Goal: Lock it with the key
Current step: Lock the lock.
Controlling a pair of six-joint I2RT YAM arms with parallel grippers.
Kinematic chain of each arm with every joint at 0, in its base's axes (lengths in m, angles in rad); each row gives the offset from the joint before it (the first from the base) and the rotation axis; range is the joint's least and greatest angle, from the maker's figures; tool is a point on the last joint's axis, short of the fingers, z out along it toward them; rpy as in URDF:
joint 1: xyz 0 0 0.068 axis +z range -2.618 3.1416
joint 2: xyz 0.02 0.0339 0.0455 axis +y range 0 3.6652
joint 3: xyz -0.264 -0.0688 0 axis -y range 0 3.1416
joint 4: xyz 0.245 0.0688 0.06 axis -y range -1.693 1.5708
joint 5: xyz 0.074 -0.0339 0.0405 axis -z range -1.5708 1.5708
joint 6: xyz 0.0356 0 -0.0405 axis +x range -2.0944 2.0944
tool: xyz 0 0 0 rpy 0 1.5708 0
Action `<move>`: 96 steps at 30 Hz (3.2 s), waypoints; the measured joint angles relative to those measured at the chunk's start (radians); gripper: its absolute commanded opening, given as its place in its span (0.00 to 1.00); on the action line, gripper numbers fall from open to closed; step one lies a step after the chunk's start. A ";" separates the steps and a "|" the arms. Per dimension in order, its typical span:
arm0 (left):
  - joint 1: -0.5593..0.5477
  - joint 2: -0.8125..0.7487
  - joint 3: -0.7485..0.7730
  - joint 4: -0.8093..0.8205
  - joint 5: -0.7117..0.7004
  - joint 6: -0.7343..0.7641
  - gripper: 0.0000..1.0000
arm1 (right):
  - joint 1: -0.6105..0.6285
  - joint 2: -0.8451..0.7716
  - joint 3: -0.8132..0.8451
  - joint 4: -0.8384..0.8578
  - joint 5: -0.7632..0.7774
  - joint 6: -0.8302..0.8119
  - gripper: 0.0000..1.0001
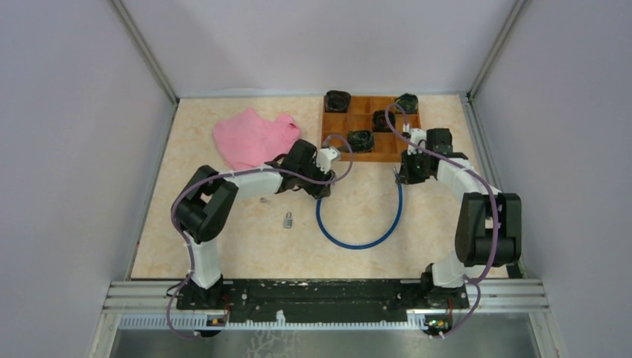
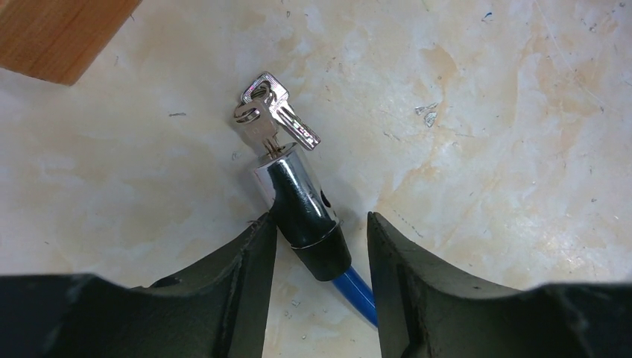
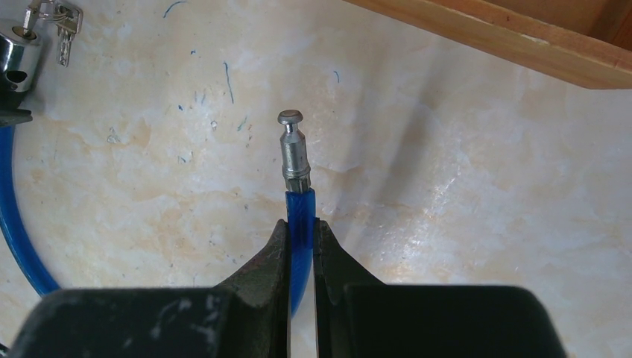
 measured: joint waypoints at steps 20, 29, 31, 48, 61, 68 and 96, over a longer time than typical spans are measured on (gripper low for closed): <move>-0.089 0.008 0.024 -0.050 -0.197 0.067 0.43 | -0.039 -0.023 0.000 -0.001 0.005 -0.002 0.00; -0.126 0.020 0.036 -0.048 -0.213 0.064 0.16 | -0.064 -0.045 0.000 -0.002 -0.016 -0.003 0.00; -0.128 0.027 0.045 -0.045 -0.208 0.063 0.09 | -0.064 -0.045 -0.002 -0.001 -0.033 -0.003 0.00; -0.112 0.056 0.107 -0.055 -0.137 0.047 0.00 | -0.010 -0.045 -0.032 0.003 -0.266 -0.021 0.00; -0.106 -0.098 0.099 0.009 -0.128 0.013 0.00 | 0.081 0.028 -0.030 0.061 -0.462 -0.002 0.00; -0.106 -0.106 0.099 0.011 -0.140 0.012 0.00 | 0.132 0.047 -0.021 0.089 -0.528 0.006 0.00; -0.120 -0.106 0.085 0.028 -0.157 0.031 0.00 | 0.224 0.166 0.069 0.084 -0.524 0.032 0.00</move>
